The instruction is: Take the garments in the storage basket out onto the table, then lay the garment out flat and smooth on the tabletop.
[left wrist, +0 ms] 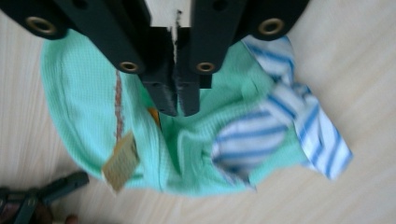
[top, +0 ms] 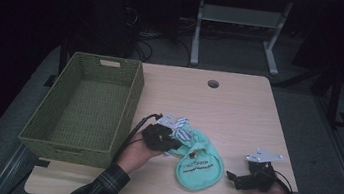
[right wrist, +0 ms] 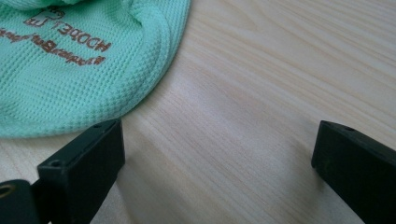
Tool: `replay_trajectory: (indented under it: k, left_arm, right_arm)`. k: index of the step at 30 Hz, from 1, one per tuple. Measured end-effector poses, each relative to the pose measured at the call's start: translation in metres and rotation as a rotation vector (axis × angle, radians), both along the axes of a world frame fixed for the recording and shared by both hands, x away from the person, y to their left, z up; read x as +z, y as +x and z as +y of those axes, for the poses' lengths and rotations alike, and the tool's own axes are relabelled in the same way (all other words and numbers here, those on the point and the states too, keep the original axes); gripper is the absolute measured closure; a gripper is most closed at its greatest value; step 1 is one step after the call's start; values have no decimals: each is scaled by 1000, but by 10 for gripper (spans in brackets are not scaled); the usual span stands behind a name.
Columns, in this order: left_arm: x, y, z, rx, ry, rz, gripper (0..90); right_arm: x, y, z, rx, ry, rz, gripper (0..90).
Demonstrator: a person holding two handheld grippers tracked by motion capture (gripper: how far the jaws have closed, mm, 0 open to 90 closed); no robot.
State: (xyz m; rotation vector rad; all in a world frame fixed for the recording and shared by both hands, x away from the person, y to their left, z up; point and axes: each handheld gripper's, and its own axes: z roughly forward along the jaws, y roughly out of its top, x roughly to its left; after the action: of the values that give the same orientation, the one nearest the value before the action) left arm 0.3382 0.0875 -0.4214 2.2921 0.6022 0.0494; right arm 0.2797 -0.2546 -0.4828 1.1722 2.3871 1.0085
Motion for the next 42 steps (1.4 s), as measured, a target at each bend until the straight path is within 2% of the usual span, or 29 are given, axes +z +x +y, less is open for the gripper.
replay_trajectory:
  k: [3, 5, 6, 8, 13, 15, 24, 28, 38, 42]
  left_arm:
    - [-7, -4, 0, 3, 28, 26, 893]
    - [-13, -5, 0, -10, 67, 31, 892]
    - [-16, -5, -1, 6, 65, 38, 892]
    - [-20, -3, -1, 6, 96, 45, 892]
    - [-28, 6, 1, 31, 134, 32, 892]
    - [-30, 10, 3, 56, 127, 28, 892]
    - [-31, 35, 4, 117, 145, -7, 892]
    - [-33, 49, 3, 153, 135, -17, 892]
    - [-36, 72, -8, 166, 126, -19, 888]
    - [-27, 68, -6, 161, 75, -17, 876]
  right_arm:
    - [0, 0, 0, 0, 0, 0, 22]
    - [0, 0, 0, -2, 1, -1, 22]
    - [0, 0, 0, -3, 1, -1, 22]
    - [0, -1, 0, -3, 1, 0, 22]
    - [0, -1, 0, -2, 1, 0, 22]
    - [0, -1, 0, -2, 1, 0, 22]
    - [0, -1, 0, -3, 1, 1, 22]
    - [0, -1, 0, -3, 2, 1, 22]
    - [0, -1, 0, -3, 2, 1, 22]
    - [0, -1, 0, -3, 1, 0, 22]
